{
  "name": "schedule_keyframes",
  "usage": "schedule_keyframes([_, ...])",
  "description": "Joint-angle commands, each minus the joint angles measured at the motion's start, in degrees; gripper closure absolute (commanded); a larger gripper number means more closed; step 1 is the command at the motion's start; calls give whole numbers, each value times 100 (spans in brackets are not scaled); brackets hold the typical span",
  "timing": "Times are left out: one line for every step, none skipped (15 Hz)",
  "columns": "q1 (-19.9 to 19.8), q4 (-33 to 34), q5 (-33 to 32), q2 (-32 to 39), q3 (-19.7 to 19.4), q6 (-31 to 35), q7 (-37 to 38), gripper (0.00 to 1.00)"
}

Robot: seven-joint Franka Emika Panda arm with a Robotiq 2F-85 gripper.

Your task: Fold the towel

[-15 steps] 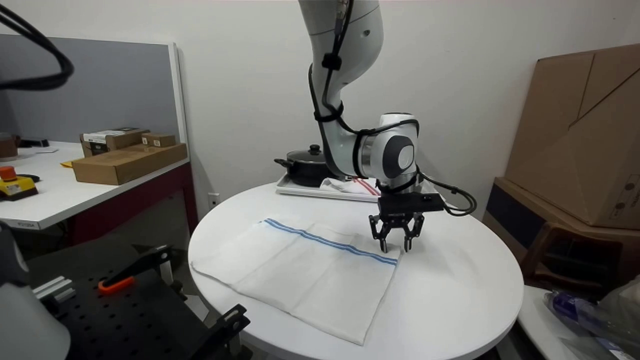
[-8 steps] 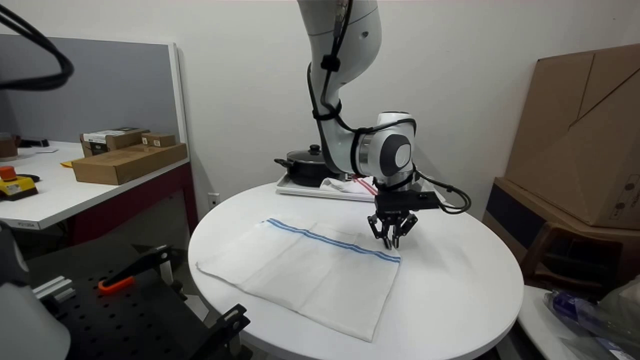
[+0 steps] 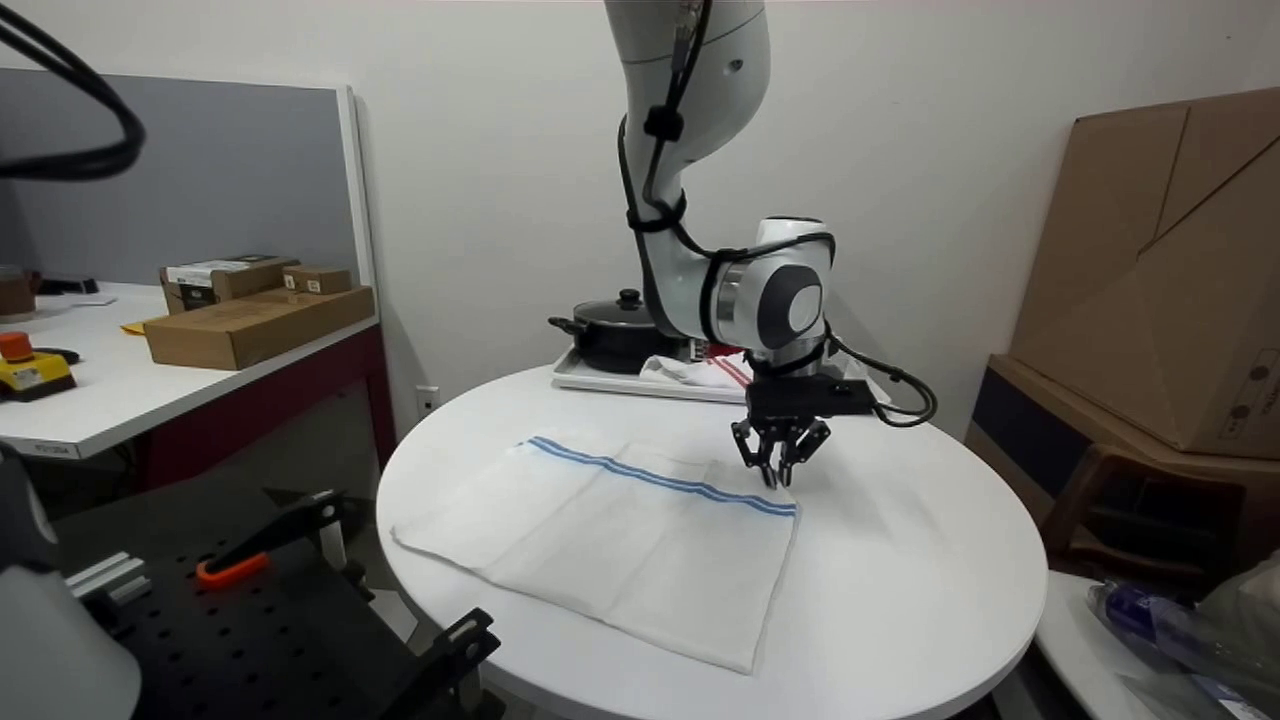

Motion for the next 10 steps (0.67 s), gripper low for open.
schedule_keyframes([-130,-350,-25,-317,167,159,-135,97])
schedule_keyframes([-113,-397,-38,-373,159,164,-116,97])
schedule_keyframes([-97,-487,-58,-467,154,151,-122,97])
schedule_keyframes([-88,-589,-80,-566,157,130,-143,97])
schedule_keyframes([-55,-709,-115,-677,132,114,-145,97])
schedule_keyframes([-38,-813,-134,-777,120,97,-153,97])
schedule_keyframes([-64,-962,-114,-914,172,31,-209,97])
schedule_keyframes([-57,-1074,-94,-1021,185,-30,-219,97])
schedule_keyframes([-1,-1226,-68,-1179,168,-160,-146,97])
schedule_keyframes([83,-1342,-64,-1300,110,-242,-14,97])
